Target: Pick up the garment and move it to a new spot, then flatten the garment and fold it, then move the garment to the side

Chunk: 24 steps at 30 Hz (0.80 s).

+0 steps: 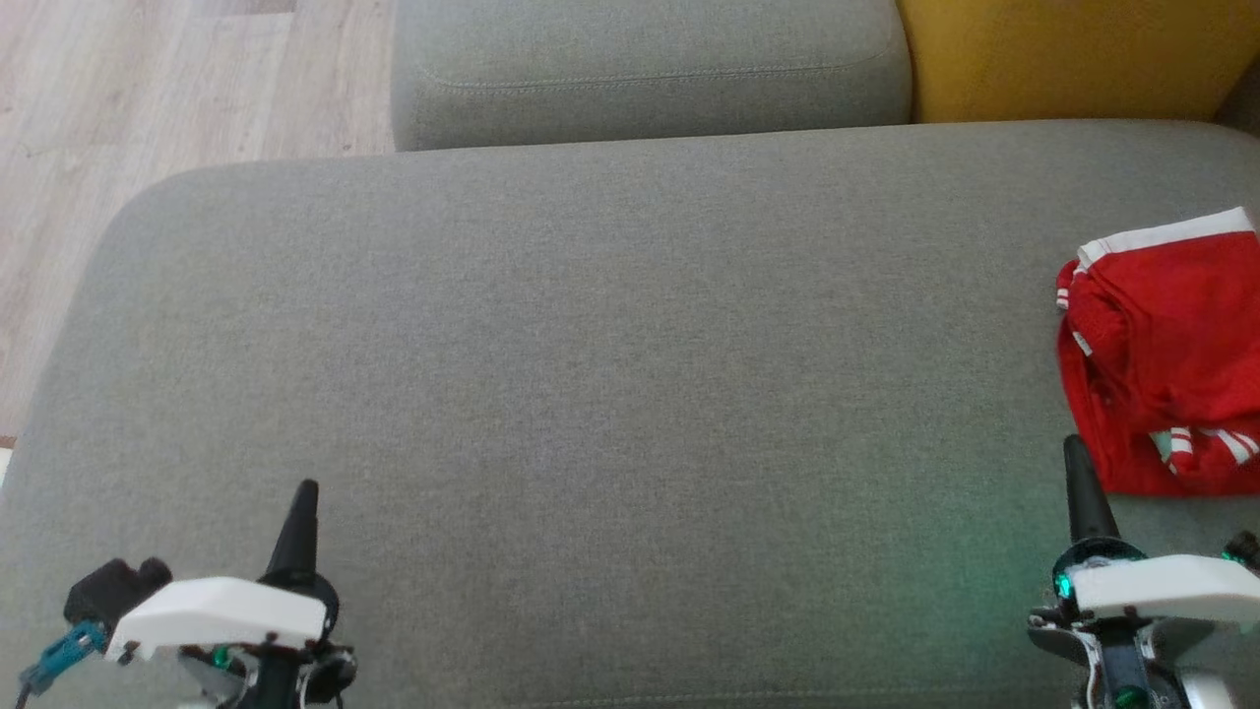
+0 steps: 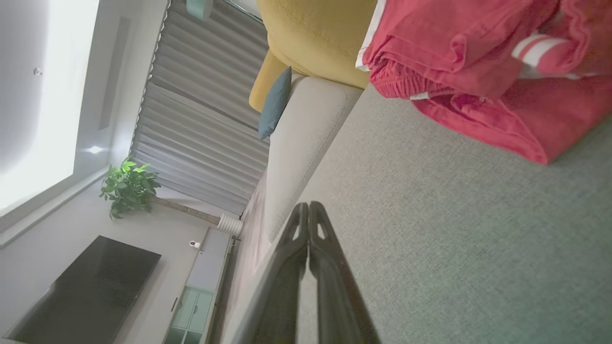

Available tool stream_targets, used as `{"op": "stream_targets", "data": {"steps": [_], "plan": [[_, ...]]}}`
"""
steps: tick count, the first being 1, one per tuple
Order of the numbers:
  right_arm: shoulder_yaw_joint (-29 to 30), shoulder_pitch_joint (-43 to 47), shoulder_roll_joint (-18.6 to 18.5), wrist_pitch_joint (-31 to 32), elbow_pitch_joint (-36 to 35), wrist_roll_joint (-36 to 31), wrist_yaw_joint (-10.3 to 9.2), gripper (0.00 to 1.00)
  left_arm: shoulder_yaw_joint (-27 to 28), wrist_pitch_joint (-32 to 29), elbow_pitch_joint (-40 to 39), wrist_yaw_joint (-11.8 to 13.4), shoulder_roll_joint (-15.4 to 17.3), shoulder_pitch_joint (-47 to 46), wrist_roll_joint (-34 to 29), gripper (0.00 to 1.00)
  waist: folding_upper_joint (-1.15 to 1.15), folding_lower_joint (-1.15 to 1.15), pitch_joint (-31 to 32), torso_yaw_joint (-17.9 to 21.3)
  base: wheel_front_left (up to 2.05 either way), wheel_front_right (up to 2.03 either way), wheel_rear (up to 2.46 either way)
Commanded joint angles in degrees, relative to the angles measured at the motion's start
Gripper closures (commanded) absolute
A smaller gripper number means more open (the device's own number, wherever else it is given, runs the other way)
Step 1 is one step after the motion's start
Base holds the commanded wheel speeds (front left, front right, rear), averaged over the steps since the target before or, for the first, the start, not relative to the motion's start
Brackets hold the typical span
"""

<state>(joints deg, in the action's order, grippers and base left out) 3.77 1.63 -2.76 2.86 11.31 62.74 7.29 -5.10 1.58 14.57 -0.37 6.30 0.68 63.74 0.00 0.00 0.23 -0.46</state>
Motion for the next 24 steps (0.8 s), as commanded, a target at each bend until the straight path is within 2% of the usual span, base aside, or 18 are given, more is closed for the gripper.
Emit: {"op": "stream_targets", "data": {"steps": [1,24], "plan": [[-0.63,-3.13,-1.27,0.17,-1.55,2.2,0.13,1.0,2.1,-0.31,-1.65,-0.71,0.22,-3.53,2.03,1.0,0.0,0.0,-0.02,0.02,0.0,0.0,0.0],[0.23,-5.45,-1.31,1.24,0.58,16.85,0.17,1.0,6.2,-3.65,-1.1,-3.99,-1.08,-5.17,16.18,1.0,0.0,0.0,-0.22,0.24,0.0,0.0,0.0]]}}
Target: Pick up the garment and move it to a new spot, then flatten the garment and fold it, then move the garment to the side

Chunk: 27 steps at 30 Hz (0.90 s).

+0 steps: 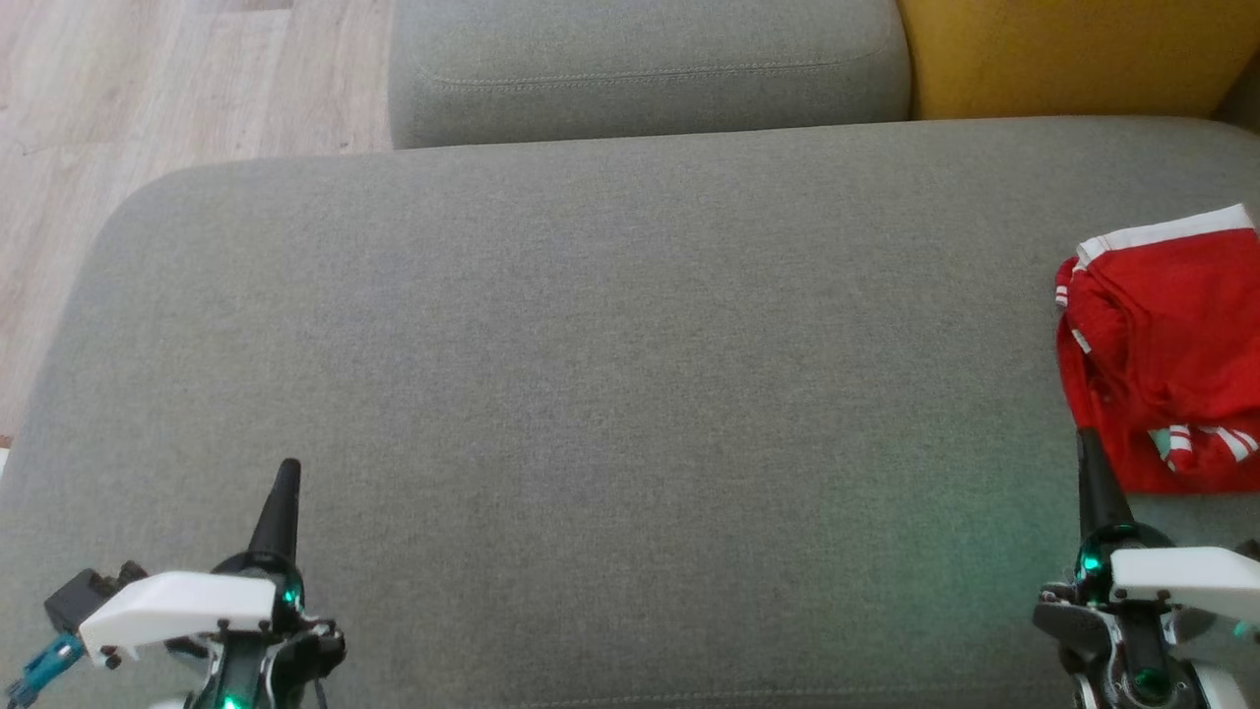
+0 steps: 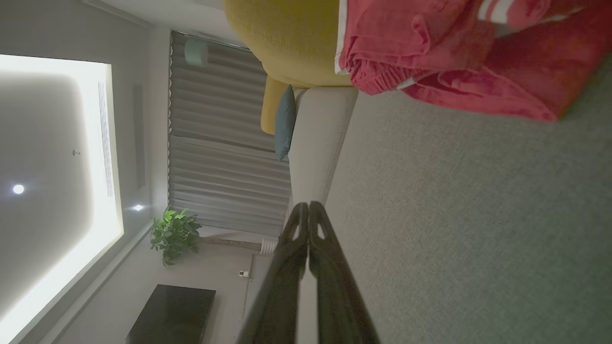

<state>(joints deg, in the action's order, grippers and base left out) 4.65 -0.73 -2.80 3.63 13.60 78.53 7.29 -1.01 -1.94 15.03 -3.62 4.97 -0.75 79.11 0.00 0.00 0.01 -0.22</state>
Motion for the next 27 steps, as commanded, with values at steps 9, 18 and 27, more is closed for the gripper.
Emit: {"op": "stream_targets", "data": {"steps": [9,18,27], "plan": [[-0.26,-4.04,-1.27,0.94,-0.84,7.0,0.18,1.0,3.8,-1.52,-1.34,-2.07,-0.3,-4.41,6.55,1.0,0.0,0.0,-0.08,0.09,0.0,0.0,0.0],[0.13,-4.99,-1.25,1.41,0.04,12.95,0.19,1.0,5.51,-2.92,-1.11,-3.41,-0.86,-5.09,12.29,1.0,0.0,0.0,-0.17,0.19,0.0,0.0,0.0],[0.39,-5.32,-1.16,1.67,0.34,14.87,0.2,1.0,6.2,-3.49,-1.03,-3.87,-1.13,-5.33,14.16,1.0,0.0,0.0,-0.19,0.22,0.0,0.0,0.0]]}}
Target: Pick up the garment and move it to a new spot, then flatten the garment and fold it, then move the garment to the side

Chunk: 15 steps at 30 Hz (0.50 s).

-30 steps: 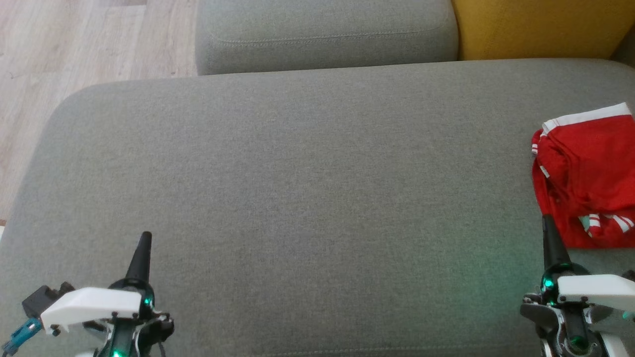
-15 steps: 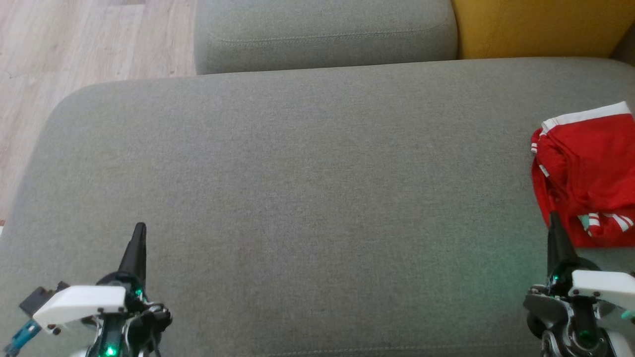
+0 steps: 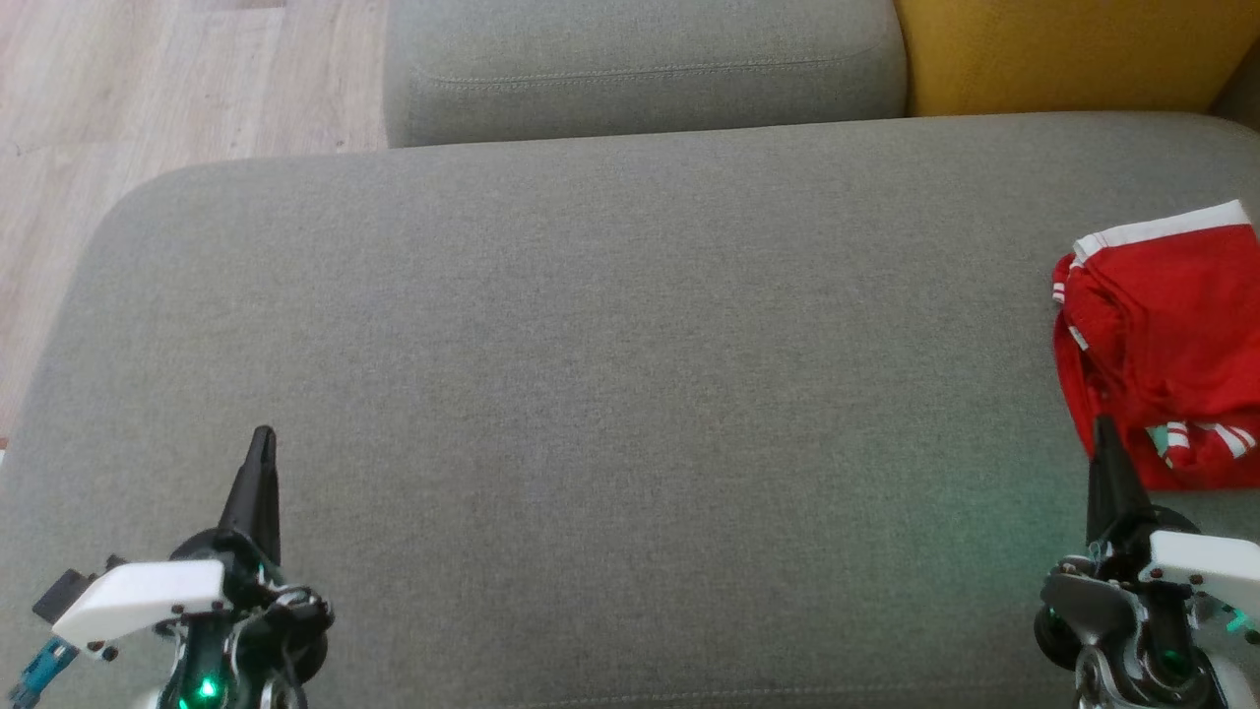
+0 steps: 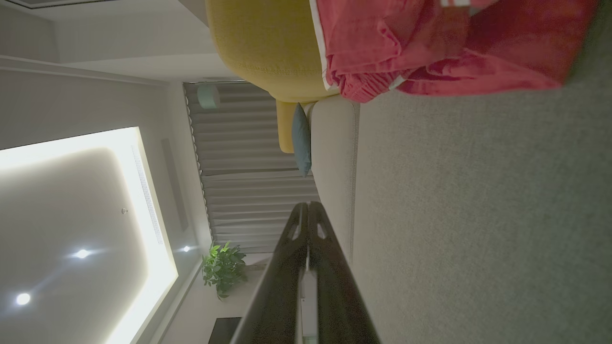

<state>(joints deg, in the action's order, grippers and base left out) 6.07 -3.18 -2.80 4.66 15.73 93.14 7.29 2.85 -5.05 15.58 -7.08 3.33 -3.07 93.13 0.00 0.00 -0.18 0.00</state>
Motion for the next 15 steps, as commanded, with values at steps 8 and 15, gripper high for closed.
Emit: {"op": "stream_targets", "data": {"steps": [8,15], "plan": [[-0.87,-2.88,-1.04,0.77,-1.78,0.12,0.2,1.0,2.49,-0.5,-1.58,-0.41,0.4,-3.01,0.01,1.0,0.0,0.0,0.0,0.0,0.0,0.0,0.0],[-0.76,-2.89,-0.97,0.85,-1.77,0.04,0.2,1.0,2.59,-0.57,-1.57,-0.41,0.34,-3.02,-0.06,1.0,0.0,0.0,0.0,0.0,0.0,0.0,0.0]]}}
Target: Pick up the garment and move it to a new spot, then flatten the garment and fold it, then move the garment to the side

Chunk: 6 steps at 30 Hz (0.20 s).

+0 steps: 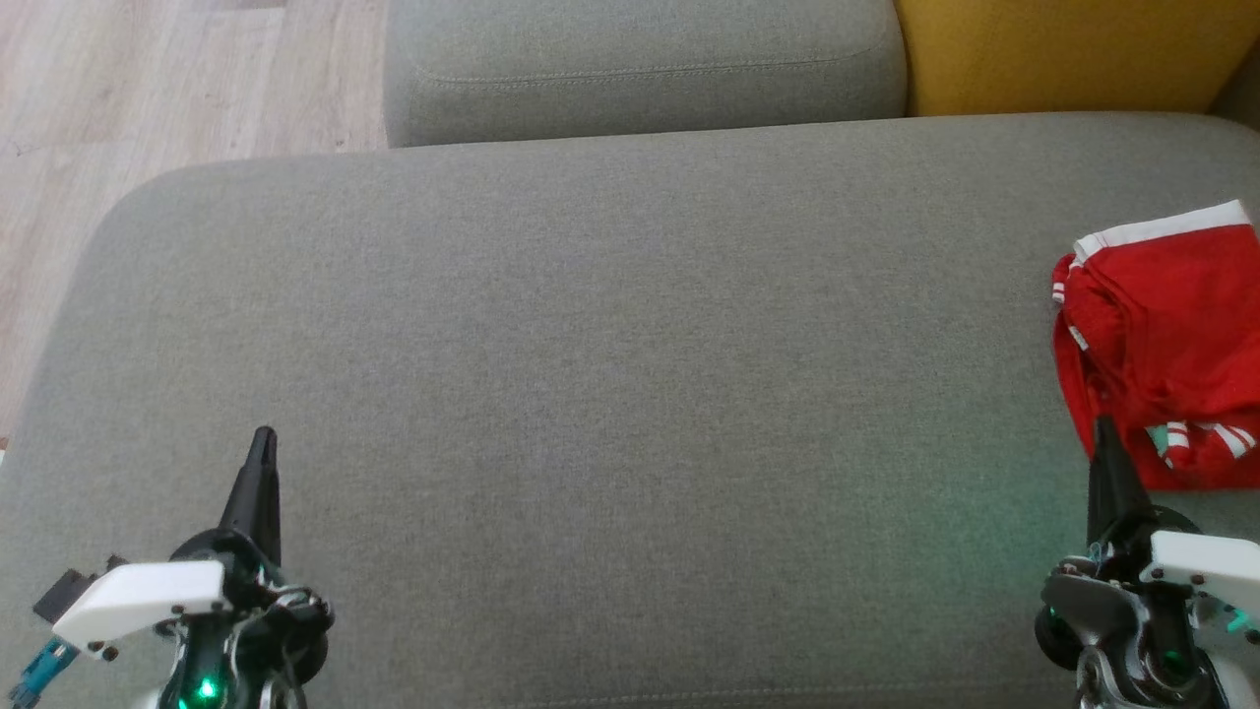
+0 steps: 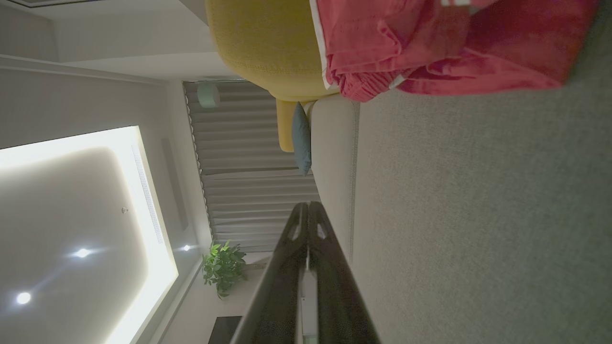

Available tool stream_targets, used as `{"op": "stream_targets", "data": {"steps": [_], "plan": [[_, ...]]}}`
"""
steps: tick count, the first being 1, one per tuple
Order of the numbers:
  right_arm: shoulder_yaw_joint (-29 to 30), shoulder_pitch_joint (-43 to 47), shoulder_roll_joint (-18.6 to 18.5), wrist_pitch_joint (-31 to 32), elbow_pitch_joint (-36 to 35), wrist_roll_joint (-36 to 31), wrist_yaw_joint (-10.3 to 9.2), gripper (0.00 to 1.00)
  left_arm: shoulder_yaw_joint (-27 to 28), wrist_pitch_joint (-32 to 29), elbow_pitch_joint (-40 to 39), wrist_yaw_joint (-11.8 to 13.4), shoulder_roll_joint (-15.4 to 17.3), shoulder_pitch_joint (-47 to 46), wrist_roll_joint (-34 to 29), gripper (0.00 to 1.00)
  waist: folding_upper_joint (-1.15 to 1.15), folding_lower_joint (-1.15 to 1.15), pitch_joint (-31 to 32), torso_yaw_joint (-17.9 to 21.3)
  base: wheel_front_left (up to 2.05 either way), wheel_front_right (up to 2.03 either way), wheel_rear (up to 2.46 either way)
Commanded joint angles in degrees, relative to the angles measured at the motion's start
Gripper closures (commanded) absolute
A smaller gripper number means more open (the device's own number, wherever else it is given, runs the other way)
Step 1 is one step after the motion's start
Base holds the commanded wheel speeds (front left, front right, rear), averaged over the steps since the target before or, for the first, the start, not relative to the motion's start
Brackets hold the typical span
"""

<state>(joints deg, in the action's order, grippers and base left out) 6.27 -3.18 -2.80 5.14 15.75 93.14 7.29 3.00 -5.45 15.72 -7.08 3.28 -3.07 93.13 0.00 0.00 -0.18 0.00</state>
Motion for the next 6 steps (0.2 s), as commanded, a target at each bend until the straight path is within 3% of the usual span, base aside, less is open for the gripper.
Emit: {"op": "stream_targets", "data": {"steps": [1,6], "plan": [[-0.95,-2.89,-0.96,0.39,-1.79,0.02,0.2,1.0,2.45,-0.18,-1.71,-0.41,0.38,-3.02,-0.07,1.0,0.0,0.0,0.0,0.0,0.0,0.0,0.0],[-0.87,-2.9,-0.9,0.45,-1.79,-0.04,0.2,1.0,2.52,-0.23,-1.7,-0.41,0.33,-3.03,-0.13,1.0,0.0,0.0,0.0,0.0,0.0,0.0,0.0]]}}
